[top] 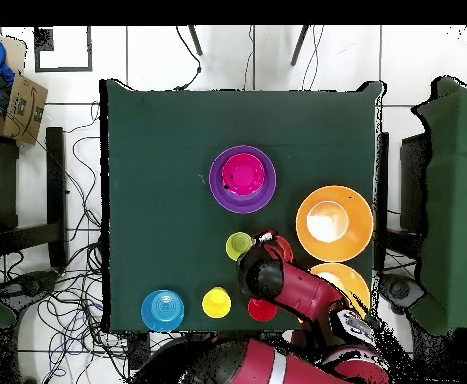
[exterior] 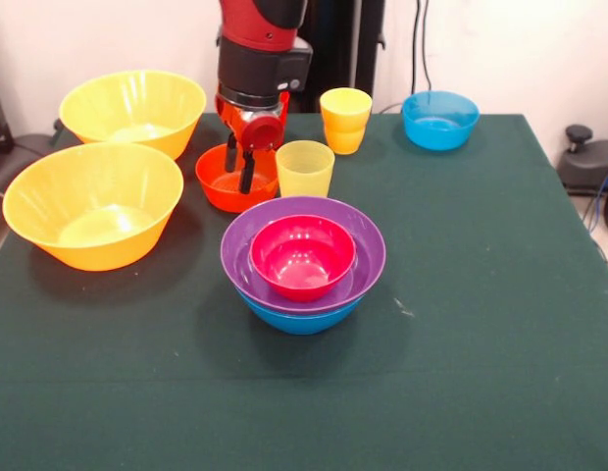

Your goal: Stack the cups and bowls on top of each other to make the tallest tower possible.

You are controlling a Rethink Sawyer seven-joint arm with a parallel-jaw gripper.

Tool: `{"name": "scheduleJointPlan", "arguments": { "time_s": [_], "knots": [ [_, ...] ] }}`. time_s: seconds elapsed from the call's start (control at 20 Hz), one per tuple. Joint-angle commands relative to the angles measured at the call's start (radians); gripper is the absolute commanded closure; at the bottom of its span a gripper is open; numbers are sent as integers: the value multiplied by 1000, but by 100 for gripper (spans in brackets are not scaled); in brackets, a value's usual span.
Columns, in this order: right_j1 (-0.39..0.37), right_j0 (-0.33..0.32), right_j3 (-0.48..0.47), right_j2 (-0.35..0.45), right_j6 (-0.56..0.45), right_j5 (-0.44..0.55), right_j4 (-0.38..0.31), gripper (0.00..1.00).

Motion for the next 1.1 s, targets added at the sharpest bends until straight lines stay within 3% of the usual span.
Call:
{"name": "scheduleJointPlan", "arguments": {
  "time_s": [0.05, 0.5, 1.1],
  "knots": [
    [-2, 37, -108, 59, 64, 167, 57, 0],
    [0, 39, -122, 61, 78, 190, 54, 0],
    [24, 35, -111, 60, 96, 130, 50, 0]
  ]
}}
